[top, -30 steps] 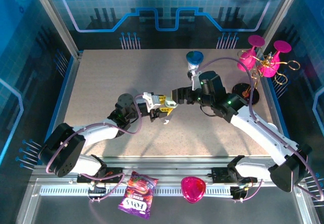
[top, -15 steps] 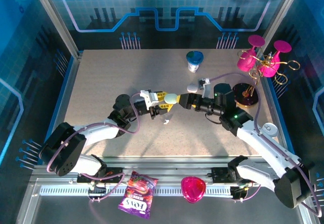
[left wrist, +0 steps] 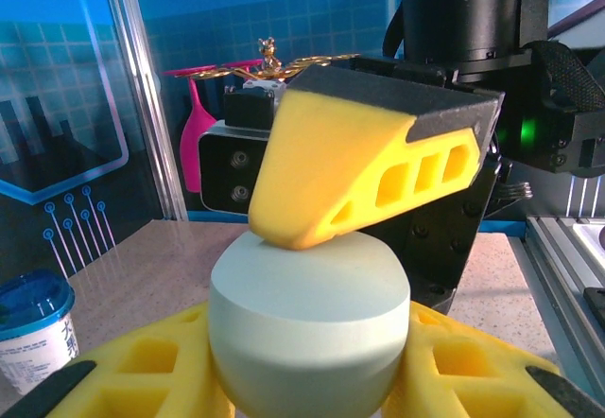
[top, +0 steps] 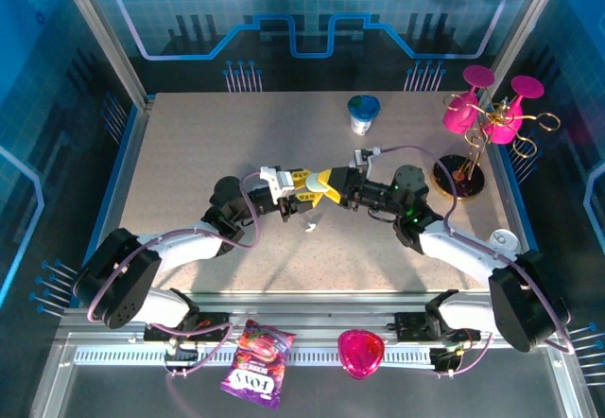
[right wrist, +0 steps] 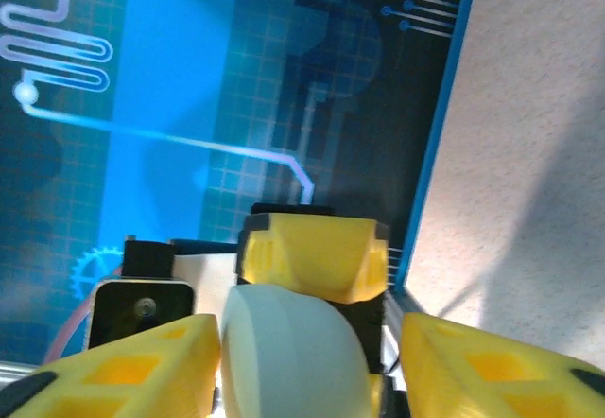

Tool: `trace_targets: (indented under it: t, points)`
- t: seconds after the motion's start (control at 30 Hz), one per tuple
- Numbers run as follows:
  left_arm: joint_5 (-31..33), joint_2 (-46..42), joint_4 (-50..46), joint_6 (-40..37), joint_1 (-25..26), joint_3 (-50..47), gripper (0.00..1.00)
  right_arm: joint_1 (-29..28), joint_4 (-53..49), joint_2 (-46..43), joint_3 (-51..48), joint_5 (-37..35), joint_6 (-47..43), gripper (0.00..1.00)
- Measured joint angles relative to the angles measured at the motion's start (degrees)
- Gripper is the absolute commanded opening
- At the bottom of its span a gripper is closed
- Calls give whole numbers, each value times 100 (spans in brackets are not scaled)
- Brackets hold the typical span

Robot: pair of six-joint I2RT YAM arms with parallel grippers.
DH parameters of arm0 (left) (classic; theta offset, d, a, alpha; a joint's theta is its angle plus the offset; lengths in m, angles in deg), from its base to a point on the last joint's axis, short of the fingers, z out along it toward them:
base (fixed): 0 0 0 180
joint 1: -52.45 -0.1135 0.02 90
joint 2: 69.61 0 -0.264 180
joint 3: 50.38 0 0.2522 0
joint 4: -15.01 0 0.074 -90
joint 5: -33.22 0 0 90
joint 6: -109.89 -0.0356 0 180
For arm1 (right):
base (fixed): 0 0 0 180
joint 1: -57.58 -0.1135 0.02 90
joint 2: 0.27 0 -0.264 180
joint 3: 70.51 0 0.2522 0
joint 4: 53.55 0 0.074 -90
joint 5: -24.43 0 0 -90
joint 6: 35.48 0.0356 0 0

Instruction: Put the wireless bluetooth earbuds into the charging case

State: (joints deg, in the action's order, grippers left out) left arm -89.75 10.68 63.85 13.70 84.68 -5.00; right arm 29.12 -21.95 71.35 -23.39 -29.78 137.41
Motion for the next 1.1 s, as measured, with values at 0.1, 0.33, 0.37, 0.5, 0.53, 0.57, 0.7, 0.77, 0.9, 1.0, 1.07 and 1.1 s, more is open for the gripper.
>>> trace_targets:
  t: [0.1, 0.33, 0.37, 0.5, 0.53, 0.57, 0.7, 0.77, 0.9, 1.0, 1.07, 1.1]
  points:
    - [13, 0, 59, 15, -2, 0, 25, -24, 363, 57, -52, 20, 264, 28]
    - [17, 0, 138, 11, 0, 0, 39, -22, 664, 98, -118, 4, 522, 18]
    - [20, 0, 142, 9, 0, 0, 48, -15, 664, 98, -120, 2, 525, 18]
    - [129, 0, 138, -28, 22, -11, 71, 87, 577, 57, -201, -42, 450, 17]
    - [170, -4, 129, -55, 20, -35, 75, 151, 466, 11, -232, -76, 380, 17]
    - [214, -11, 105, -81, 20, -74, 79, 232, 273, -72, -254, -118, 269, 17]
    - [297, -109, -118, -208, 20, -341, 92, 527, -721, -527, -264, -391, -424, 17]
    - [339, -212, -328, -293, 20, -496, 98, 686, -1419, -824, -264, -671, -925, 17]
    - [387, -514, -1069, -562, 20, -629, 99, 903, -2833, -1134, -232, -1388, -1974, 17]
    - [409, -778, -1899, -872, 20, -614, 99, 1001, -3663, -1108, -210, -1937, -2634, 17]
    - [407, -837, -2437, -1073, 20, -542, 99, 1102, -4026, -997, -210, -2251, -2994, 17]
    - [404, -835, -2658, -1145, 20, -496, 99, 1154, -4120, -907, -210, -2358, -3126, 17]
